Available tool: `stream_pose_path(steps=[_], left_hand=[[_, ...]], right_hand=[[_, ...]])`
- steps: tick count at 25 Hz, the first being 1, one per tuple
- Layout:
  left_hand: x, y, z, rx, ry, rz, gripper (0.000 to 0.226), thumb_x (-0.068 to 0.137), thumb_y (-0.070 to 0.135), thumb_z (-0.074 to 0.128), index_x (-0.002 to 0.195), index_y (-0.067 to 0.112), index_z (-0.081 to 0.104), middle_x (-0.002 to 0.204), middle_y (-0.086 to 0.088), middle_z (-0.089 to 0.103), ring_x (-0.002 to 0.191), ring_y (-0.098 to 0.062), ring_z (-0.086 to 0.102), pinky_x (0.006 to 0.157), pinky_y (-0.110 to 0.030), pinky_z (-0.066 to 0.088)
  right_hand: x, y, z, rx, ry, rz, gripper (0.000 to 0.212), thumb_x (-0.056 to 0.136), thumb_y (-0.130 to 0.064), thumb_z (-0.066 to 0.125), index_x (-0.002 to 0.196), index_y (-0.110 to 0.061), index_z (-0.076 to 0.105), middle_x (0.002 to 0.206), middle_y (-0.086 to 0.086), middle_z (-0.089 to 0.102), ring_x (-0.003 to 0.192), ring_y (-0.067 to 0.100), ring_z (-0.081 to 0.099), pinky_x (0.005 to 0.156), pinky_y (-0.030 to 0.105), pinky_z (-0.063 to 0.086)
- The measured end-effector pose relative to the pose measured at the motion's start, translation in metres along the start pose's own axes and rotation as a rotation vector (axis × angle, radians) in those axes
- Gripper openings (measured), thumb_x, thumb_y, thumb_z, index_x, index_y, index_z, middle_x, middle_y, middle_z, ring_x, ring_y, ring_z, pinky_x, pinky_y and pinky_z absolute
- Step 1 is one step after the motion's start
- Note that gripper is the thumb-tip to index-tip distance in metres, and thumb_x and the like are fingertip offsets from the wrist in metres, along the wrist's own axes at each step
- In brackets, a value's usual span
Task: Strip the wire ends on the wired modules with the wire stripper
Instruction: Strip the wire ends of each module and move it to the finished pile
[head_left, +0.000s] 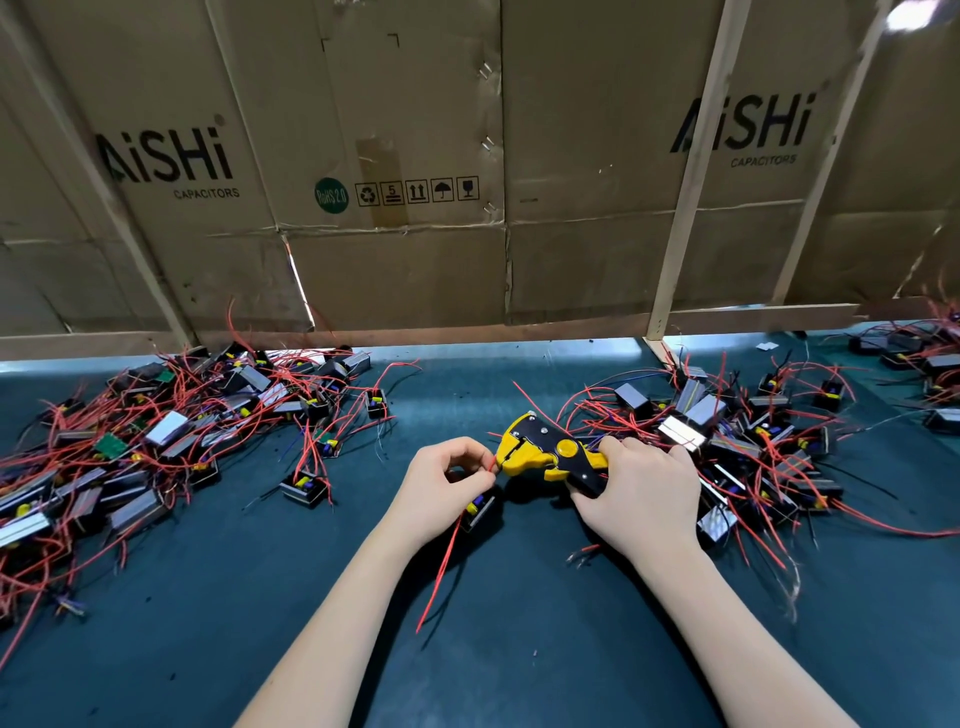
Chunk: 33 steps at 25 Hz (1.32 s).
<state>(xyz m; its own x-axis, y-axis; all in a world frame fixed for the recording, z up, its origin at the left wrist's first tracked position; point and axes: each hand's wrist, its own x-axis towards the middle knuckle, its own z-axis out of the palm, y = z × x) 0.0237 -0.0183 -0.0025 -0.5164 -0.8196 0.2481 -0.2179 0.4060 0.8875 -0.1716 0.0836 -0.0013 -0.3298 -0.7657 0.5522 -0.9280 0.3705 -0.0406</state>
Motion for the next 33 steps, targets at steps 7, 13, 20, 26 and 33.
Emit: stream_pose_path(steps=[7, 13, 20, 26, 33], left_hand=[[0.001, -0.003, -0.001, -0.051, 0.009, -0.005, 0.018, 0.081, 0.0, 0.068, 0.075, 0.017, 0.069, 0.074, 0.008, 0.068, 0.07, -0.008, 0.06, 0.069, -0.015, 0.048], [-0.001, -0.005, -0.006, -0.088, -0.058, -0.032, 0.007, 0.086, 0.016, 0.073, 0.08, 0.019, 0.076, 0.079, -0.002, 0.075, 0.073, -0.01, 0.067, 0.072, -0.022, 0.054], [-0.005, 0.0, -0.004, -0.094, -0.139, -0.023, 0.008, 0.088, 0.022, 0.072, 0.084, 0.017, 0.076, 0.078, -0.004, 0.075, 0.073, -0.011, 0.068, 0.07, -0.021, 0.053], [-0.003, -0.001, -0.002, -0.047, -0.115, -0.045, 0.01, 0.091, 0.018, 0.068, 0.084, 0.015, 0.074, 0.076, -0.003, 0.075, 0.07, -0.011, 0.066, 0.068, -0.025, 0.052], [-0.004, -0.001, -0.002, -0.036, -0.118, -0.021, 0.011, 0.091, 0.015, 0.067, 0.082, 0.016, 0.073, 0.075, -0.003, 0.074, 0.068, -0.009, 0.063, 0.064, -0.02, 0.049]], right_hand=[[-0.001, -0.003, -0.004, 0.016, 0.09, 0.039, 0.045, 0.048, -0.045, 0.091, 0.051, -0.015, 0.057, 0.045, 0.004, 0.054, 0.042, 0.028, 0.057, 0.051, 0.024, 0.025], [-0.003, 0.005, 0.009, -0.034, 0.136, 0.078, 0.052, 0.055, -0.048, 0.086, 0.08, -0.008, 0.064, 0.075, 0.012, 0.062, 0.072, 0.033, 0.06, 0.067, 0.039, 0.039], [-0.001, 0.005, 0.013, 0.001, 0.175, 0.068, 0.05, 0.058, -0.049, 0.084, 0.079, -0.009, 0.062, 0.074, 0.01, 0.059, 0.073, 0.033, 0.057, 0.068, 0.04, 0.036], [-0.001, 0.003, 0.008, 0.051, 0.165, 0.021, 0.045, 0.057, -0.046, 0.084, 0.077, -0.012, 0.063, 0.072, 0.005, 0.062, 0.07, 0.031, 0.059, 0.068, 0.039, 0.039], [-0.001, 0.001, 0.002, 0.036, 0.104, 0.013, 0.039, 0.057, -0.044, 0.084, 0.069, -0.015, 0.062, 0.063, 0.003, 0.061, 0.065, 0.028, 0.062, 0.066, 0.036, 0.036]])
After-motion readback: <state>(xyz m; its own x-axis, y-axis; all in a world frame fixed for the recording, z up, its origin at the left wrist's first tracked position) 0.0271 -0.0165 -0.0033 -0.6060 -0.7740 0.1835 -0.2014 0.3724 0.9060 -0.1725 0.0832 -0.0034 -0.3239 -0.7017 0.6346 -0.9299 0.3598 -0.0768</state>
